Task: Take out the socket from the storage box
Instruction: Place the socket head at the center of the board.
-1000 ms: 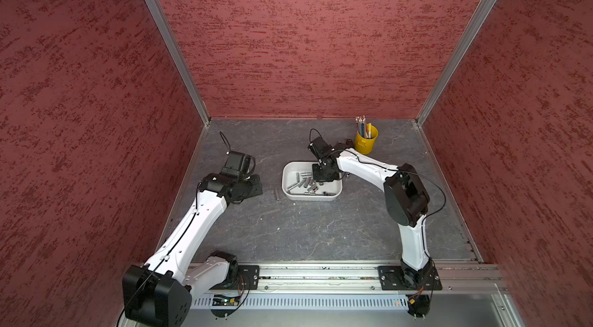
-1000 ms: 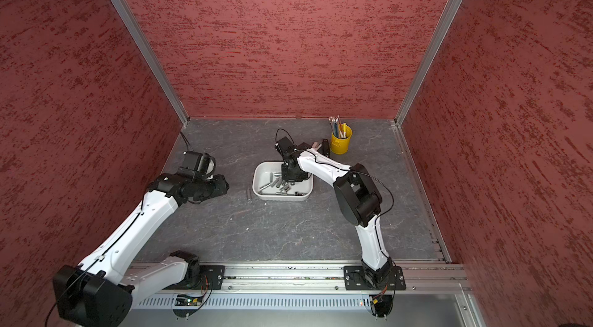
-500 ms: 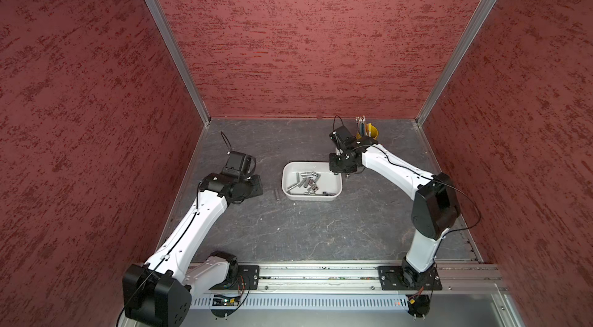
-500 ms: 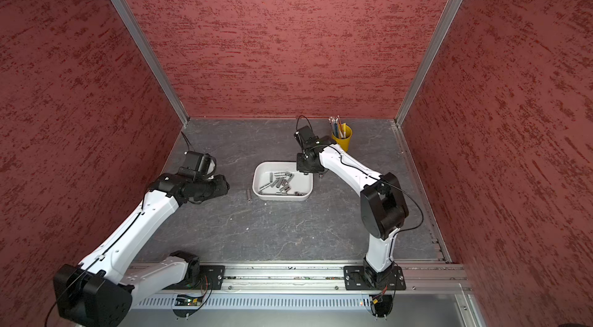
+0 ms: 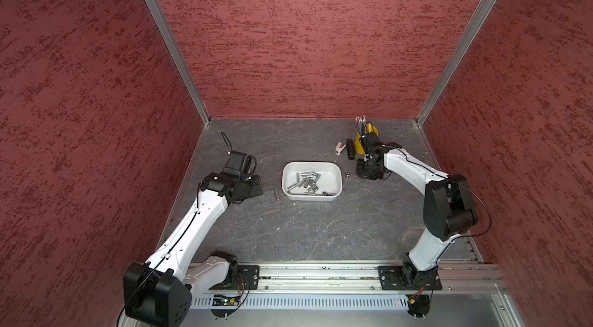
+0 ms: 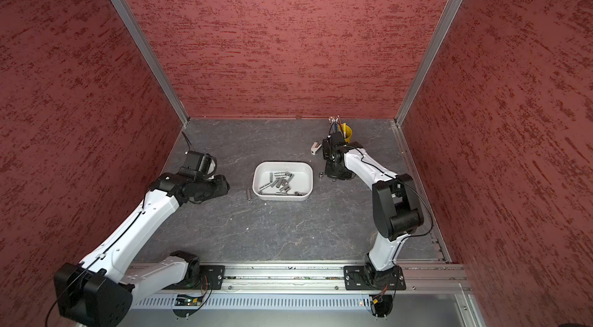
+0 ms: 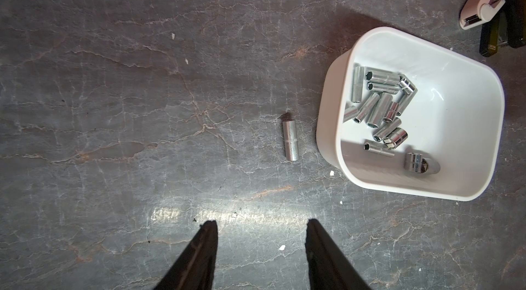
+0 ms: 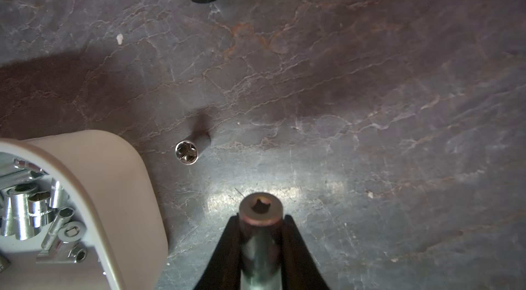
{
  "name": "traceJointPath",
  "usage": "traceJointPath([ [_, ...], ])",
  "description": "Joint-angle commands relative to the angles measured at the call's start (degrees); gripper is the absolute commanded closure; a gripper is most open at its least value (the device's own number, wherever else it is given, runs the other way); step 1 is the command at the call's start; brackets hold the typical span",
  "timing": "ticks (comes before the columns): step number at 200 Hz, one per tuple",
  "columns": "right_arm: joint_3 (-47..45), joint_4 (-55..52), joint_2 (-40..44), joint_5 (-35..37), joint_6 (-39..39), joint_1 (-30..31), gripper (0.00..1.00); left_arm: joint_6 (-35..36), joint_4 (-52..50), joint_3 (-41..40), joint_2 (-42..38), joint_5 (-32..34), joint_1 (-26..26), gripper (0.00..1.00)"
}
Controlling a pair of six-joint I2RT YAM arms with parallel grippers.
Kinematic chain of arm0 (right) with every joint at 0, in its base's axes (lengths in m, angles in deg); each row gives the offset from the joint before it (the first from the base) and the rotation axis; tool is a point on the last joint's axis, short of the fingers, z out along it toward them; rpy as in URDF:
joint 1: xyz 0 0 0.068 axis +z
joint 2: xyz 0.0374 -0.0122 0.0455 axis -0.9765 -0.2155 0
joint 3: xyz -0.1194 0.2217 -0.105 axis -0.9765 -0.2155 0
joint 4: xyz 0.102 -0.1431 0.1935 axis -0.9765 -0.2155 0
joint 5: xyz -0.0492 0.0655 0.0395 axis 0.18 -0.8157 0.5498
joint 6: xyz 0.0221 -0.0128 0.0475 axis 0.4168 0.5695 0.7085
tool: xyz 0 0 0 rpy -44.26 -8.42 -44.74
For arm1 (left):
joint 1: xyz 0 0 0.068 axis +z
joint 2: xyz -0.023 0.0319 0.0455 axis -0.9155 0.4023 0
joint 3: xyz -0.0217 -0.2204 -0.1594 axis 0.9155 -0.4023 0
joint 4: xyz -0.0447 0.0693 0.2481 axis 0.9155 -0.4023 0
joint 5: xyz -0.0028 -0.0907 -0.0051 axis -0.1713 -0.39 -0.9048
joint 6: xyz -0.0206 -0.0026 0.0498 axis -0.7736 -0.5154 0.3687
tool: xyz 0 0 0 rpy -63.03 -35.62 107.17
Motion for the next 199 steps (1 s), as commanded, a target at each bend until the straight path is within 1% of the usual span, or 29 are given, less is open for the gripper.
traceJointPath([
  [1, -0.2, 3.6, -2.7, -1.2, -1.2, 0.0, 0.8, 0.5, -0.2, -0.5, 0.5, 0.5, -0.3, 0.47],
  [61, -0.1, 6.2, -6.6, -4.5, -1.1, 0.0, 0.79, 0.3, -0.3, -0.5, 0.5, 1.1, -0.8, 0.47],
  [112, 0.0, 6.6, -8.4, -4.7, -1.1, 0.0, 0.76, 0.2, -0.3, -0.5, 0.5, 1.4, -0.9, 0.47],
  [152, -0.4, 6.8, -9.1, -4.5, -1.1, 0.0, 0.72, 0.2, -0.4, -0.5, 0.5, 1.4, -1.1, 0.47],
  [188, -0.6, 6.7, -9.1, -4.3, -1.1, 0.0, 0.66, 0.2, -0.4, -0.5, 0.5, 1.4, -1.2, 0.47],
  [199, -0.7, 6.7, -8.9, -4.3, -1.1, 0.0, 0.66, 0.2, -0.4, -0.5, 0.5, 1.5, -1.2, 0.47],
])
